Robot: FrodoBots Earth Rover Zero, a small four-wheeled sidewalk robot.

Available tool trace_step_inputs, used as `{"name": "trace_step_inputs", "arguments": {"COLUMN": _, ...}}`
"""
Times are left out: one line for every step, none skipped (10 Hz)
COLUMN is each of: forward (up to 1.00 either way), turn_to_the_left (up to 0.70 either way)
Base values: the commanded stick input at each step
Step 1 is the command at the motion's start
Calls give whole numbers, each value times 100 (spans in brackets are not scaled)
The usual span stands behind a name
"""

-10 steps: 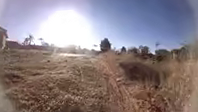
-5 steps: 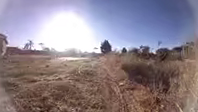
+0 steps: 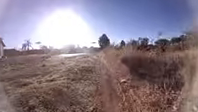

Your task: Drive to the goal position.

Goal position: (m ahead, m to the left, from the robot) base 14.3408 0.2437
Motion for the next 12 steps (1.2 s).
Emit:
{"name": "trace_step_inputs", "arguments": {"forward": 50, "turn_to_the_left": 0}}
{"name": "trace_step_inputs", "arguments": {"forward": 50, "turn_to_the_left": 0}}
{"name": "trace_step_inputs", "arguments": {"forward": 50, "turn_to_the_left": 0}}
{"name": "trace_step_inputs", "arguments": {"forward": 50, "turn_to_the_left": 0}}
{"name": "trace_step_inputs", "arguments": {"forward": 50, "turn_to_the_left": 0}}
{"name": "trace_step_inputs", "arguments": {"forward": 50, "turn_to_the_left": 0}}
{"name": "trace_step_inputs", "arguments": {"forward": 50, "turn_to_the_left": 0}}
{"name": "trace_step_inputs", "arguments": {"forward": 50, "turn_to_the_left": 0}}
{"name": "trace_step_inputs", "arguments": {"forward": 50, "turn_to_the_left": 0}}
{"name": "trace_step_inputs", "arguments": {"forward": 50, "turn_to_the_left": 0}}
{"name": "trace_step_inputs", "arguments": {"forward": 50, "turn_to_the_left": 0}}
{"name": "trace_step_inputs", "arguments": {"forward": 50, "turn_to_the_left": 0}}
